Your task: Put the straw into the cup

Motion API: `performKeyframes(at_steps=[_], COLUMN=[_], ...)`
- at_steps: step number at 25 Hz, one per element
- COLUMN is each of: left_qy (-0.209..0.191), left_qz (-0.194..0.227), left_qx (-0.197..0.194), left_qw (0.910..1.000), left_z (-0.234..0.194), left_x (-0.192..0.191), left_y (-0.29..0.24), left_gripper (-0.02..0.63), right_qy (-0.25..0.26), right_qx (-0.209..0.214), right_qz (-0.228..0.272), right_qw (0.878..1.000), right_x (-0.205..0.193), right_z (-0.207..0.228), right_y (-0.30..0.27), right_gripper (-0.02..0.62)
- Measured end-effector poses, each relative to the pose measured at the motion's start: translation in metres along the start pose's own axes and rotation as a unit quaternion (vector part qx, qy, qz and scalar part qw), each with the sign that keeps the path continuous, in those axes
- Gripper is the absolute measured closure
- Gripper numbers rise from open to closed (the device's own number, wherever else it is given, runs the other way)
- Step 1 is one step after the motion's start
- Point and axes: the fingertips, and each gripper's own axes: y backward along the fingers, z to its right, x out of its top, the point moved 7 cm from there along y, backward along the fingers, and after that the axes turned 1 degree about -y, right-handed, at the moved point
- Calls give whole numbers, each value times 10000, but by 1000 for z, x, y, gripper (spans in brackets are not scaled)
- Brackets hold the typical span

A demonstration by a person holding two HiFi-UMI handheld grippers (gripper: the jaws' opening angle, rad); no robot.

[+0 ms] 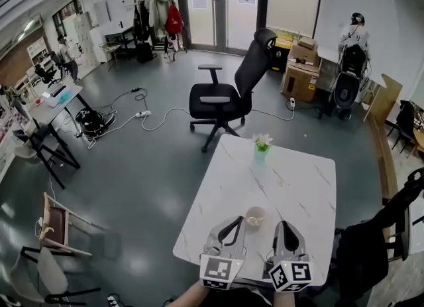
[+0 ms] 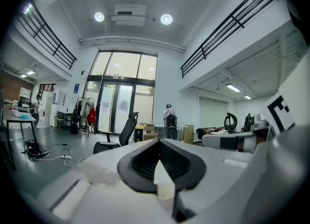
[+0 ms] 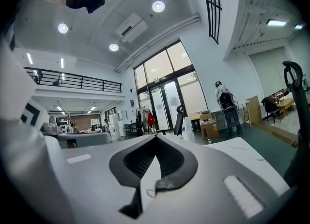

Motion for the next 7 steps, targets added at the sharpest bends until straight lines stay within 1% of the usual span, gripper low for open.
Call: performKeyframes(at_steps=[7], left_qy=[-29], left_qz=[-59], left_qx=[-21], left_qw=[10000], left_z=[7], left_x=[2], left_y=[-4], left_gripper=[604], right_qy=[-55], right_qx=[84], right_qz=[56], right_qw=[9999], right_x=[5], right_z=[5], right_y=[1], right_gripper=[597])
